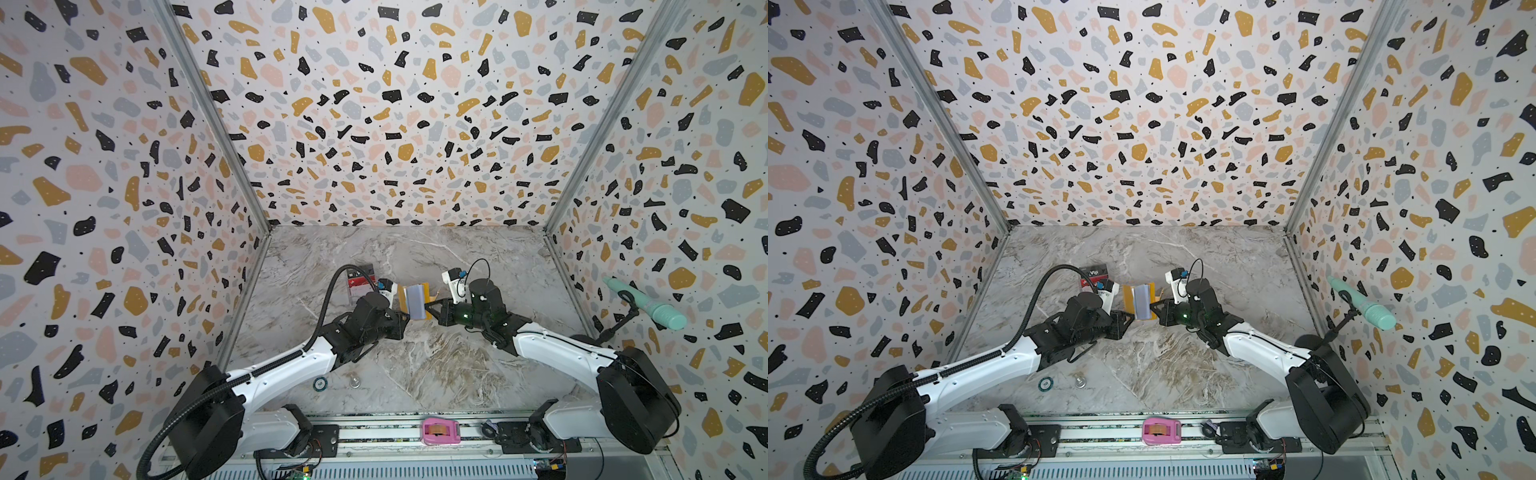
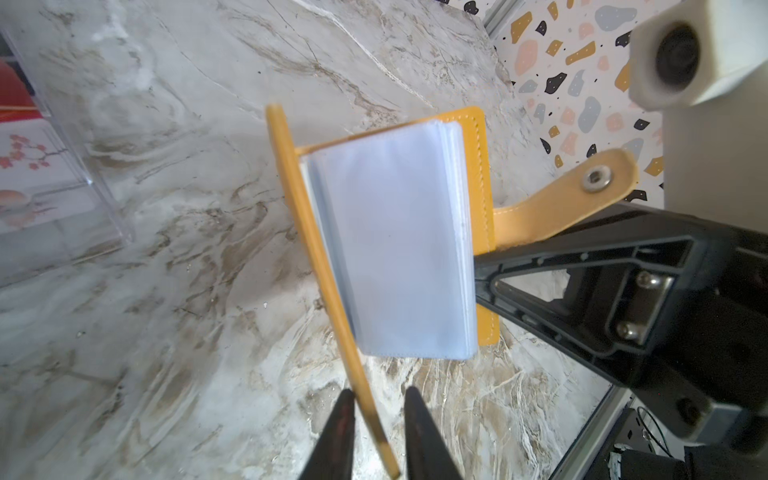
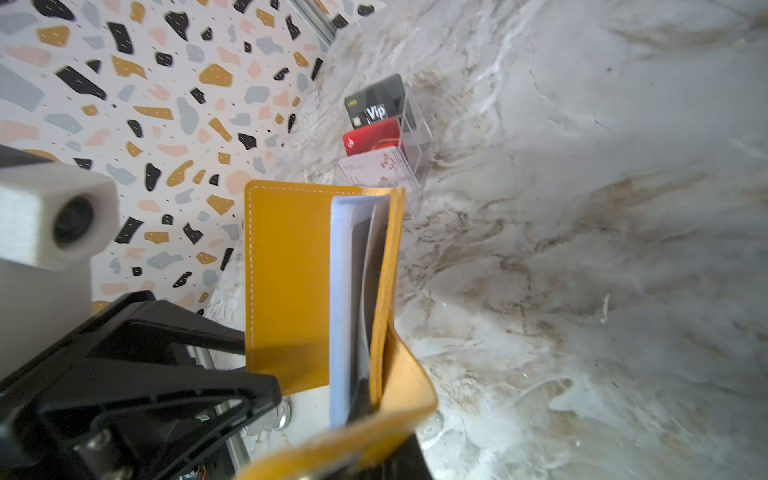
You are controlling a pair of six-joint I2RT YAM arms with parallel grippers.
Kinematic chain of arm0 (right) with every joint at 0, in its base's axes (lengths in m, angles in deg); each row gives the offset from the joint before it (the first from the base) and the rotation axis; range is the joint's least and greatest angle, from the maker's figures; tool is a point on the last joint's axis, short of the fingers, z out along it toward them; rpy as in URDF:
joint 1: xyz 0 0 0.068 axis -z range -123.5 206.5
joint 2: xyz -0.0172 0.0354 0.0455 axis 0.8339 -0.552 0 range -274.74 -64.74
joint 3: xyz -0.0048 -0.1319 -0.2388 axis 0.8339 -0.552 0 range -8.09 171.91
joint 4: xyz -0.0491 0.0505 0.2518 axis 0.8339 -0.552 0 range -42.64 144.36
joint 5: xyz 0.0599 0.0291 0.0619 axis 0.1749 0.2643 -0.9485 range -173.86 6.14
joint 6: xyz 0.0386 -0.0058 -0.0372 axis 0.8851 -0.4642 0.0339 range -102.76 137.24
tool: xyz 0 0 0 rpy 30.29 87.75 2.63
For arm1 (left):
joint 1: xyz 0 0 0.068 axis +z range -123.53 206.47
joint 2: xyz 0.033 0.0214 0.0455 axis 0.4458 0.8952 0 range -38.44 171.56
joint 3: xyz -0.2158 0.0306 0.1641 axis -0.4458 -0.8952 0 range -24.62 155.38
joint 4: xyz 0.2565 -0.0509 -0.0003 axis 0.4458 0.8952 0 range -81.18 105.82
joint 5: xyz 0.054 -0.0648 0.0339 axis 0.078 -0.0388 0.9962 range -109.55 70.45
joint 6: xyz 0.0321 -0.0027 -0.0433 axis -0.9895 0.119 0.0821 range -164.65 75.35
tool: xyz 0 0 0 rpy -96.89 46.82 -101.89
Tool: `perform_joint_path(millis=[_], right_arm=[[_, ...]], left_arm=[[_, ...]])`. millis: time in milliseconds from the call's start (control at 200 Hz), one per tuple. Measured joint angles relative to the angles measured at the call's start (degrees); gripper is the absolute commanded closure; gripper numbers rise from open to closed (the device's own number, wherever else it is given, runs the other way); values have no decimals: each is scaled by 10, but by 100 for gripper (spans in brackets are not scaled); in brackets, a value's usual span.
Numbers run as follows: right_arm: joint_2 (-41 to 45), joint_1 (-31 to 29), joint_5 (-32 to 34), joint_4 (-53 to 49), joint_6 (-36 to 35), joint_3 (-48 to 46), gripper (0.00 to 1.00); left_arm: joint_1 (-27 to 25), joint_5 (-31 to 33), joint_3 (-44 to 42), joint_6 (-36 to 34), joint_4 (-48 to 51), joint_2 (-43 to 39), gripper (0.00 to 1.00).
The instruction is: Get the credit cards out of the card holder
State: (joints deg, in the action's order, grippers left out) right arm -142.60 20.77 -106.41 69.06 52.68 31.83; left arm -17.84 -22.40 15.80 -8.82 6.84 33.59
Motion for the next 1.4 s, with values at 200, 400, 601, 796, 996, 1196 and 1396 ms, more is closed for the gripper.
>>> perform_joint_path(millis=[200, 400, 601, 796, 996, 1196, 1396], right_arm=[[-6, -4, 12, -43, -3, 0, 100], [-15, -11, 15, -65, -9, 0, 100], [-36, -18, 15, -75, -11, 4, 100], [-56, -28, 4, -79, -14, 18, 100], [-66, -31, 0, -82, -15, 22, 100], [-67, -32, 23, -94, -20, 22, 100], [-77, -31, 42, -103, -28, 22, 97]], left_arm=[[0, -3, -48, 9, -33, 23, 89], [0, -7, -72, 13, -59, 43, 96], [0, -13, -92, 15, -81, 51, 99], [0, -18, -103, 17, -105, 72, 100], [0, -26, -116, 27, -128, 80, 100], [0, -20, -117, 27, -125, 80, 100], [0, -11, -117, 27, -115, 79, 100]])
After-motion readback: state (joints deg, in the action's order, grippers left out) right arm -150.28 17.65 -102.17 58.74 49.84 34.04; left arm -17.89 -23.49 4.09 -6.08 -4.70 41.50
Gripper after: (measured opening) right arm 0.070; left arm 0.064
